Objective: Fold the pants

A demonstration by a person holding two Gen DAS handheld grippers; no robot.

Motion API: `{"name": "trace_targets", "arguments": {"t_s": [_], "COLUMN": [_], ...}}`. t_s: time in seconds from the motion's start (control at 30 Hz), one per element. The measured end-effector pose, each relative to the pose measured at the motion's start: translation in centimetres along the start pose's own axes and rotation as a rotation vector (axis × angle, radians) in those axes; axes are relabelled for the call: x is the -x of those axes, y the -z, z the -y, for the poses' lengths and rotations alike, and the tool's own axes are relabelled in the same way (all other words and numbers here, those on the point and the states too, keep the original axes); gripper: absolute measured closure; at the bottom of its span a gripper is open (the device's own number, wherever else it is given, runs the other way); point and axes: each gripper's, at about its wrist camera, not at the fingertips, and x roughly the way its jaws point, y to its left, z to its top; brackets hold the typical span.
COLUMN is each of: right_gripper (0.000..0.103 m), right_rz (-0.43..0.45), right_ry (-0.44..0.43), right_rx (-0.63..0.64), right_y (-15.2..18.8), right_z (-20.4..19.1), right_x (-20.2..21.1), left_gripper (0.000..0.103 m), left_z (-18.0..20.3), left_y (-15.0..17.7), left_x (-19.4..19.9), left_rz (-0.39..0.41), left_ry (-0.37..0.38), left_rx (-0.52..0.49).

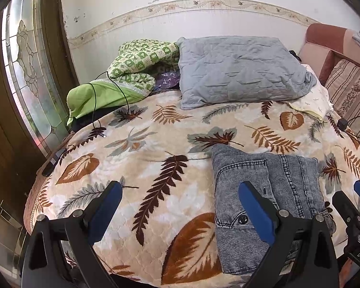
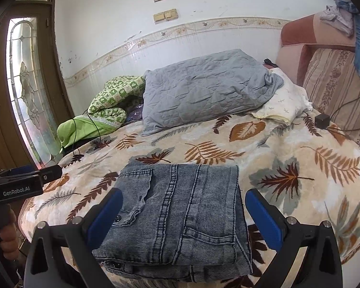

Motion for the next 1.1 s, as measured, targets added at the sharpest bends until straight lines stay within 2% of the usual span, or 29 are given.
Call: {"name": "trace_targets", "arguments": {"t_s": [1.1], "right_gripper": [0.000], "right_rz": [-0.039], "right_ry": [0.045], "right_rx": [-0.027], "right_y": [0.1], "right_z": [0.5], "right_x": [-0.9], "left_gripper": [0.005], "left_z": [-0.4], "left_y": [0.6], "left_x": [-1.3], "left_rz": [-0.030], "left_ry": [-0.001], "left_rx": [0.002]}}
